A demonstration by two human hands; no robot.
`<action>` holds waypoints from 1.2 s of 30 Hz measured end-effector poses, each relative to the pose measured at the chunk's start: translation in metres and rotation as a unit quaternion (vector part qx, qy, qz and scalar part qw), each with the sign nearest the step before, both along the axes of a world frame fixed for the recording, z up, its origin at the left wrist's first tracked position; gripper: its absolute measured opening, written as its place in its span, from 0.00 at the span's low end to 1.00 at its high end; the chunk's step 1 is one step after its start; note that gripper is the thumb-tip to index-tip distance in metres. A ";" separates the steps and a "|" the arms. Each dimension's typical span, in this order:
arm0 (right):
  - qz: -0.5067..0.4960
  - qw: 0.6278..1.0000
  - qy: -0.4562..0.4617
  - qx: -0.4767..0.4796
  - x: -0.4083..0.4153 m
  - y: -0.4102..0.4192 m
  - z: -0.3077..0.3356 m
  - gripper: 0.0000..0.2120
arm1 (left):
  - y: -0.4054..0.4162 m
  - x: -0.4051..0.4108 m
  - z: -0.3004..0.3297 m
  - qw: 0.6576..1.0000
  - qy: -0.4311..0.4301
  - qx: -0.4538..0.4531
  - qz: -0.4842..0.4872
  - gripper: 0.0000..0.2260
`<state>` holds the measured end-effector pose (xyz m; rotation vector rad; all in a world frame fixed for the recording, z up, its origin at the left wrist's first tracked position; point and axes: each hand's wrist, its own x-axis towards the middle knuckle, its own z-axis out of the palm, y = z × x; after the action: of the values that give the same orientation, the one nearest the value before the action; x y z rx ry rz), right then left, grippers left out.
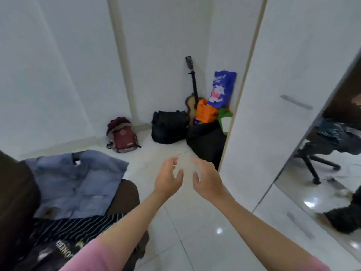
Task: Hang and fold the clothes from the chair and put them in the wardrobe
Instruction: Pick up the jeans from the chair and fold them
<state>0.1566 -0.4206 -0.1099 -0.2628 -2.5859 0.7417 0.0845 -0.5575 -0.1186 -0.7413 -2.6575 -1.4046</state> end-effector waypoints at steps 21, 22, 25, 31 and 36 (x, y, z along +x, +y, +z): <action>0.568 0.798 -0.173 0.100 -0.376 -0.227 -0.083 0.21 | -0.206 -0.181 -0.117 0.815 -0.268 0.055 0.511 0.17; 0.584 0.783 -0.184 0.108 -0.384 -0.238 -0.090 0.21 | -0.207 -0.180 -0.125 0.801 -0.285 0.068 0.522 0.17; 0.631 0.734 -0.216 0.131 -0.405 -0.274 -0.111 0.20 | -0.211 -0.177 -0.149 0.759 -0.325 0.111 0.554 0.14; 0.686 0.660 -0.256 0.168 -0.437 -0.355 -0.162 0.19 | -0.226 -0.183 -0.205 0.659 -0.384 0.223 0.607 0.07; 0.708 0.623 -0.289 0.165 -0.469 -0.423 -0.216 0.18 | -0.227 -0.191 -0.270 0.578 -0.453 0.323 0.597 0.04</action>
<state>-0.3127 -0.8438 -0.3262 2.2193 -2.9957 0.5519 -0.1068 -0.7841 -0.3882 1.8763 -1.6085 -2.0281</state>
